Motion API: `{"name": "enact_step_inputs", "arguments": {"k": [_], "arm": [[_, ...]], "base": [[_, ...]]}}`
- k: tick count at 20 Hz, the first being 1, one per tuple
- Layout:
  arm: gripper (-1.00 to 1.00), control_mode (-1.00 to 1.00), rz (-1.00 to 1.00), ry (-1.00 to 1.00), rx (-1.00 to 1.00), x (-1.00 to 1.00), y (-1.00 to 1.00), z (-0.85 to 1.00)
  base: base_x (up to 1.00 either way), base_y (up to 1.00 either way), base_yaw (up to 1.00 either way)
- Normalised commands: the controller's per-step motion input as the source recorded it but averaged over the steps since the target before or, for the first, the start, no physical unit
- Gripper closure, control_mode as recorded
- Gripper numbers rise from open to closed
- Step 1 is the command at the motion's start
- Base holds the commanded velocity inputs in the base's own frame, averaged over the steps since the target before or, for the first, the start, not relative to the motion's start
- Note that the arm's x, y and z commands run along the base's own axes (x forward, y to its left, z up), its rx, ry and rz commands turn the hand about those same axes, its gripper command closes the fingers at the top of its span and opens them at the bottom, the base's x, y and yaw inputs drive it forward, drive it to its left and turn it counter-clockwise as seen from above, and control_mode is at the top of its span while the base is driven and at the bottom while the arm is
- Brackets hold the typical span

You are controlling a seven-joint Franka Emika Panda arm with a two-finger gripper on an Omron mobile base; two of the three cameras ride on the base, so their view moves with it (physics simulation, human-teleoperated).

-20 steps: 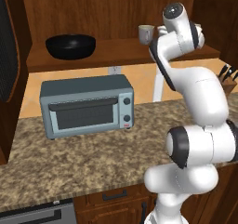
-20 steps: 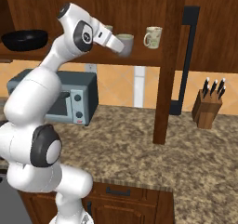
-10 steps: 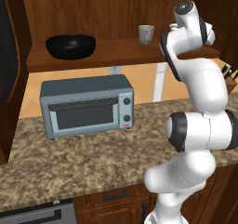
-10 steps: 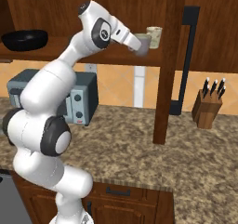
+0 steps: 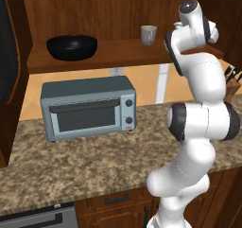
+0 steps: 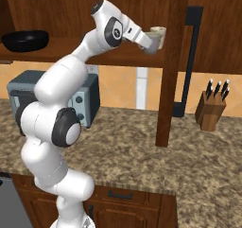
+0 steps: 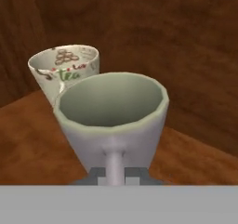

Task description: Gather all objects into one cabinet and sort the glasses and bowls to opposite sides.

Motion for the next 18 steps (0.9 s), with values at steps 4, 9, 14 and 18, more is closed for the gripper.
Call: {"name": "enact_step_inputs", "arguments": {"k": [4, 9, 14, 18], "arm": [[1.00, -1.00, 0.00, 0.00, 0.00, 0.25, -0.30, 0.00], [1.00, -1.00, 0.00, 0.00, 0.00, 0.00, -0.34, 0.00], [1.00, -1.00, 0.00, 0.00, 0.00, 0.04, -0.20, -0.02], [1.00, -1.00, 0.00, 0.00, 0.00, 0.04, -0.08, -0.13]], "base": [[0.00, 0.00, 0.00], [0.00, 0.00, 0.00], [0.00, 0.00, 0.00], [0.00, 0.00, 0.00]]}}
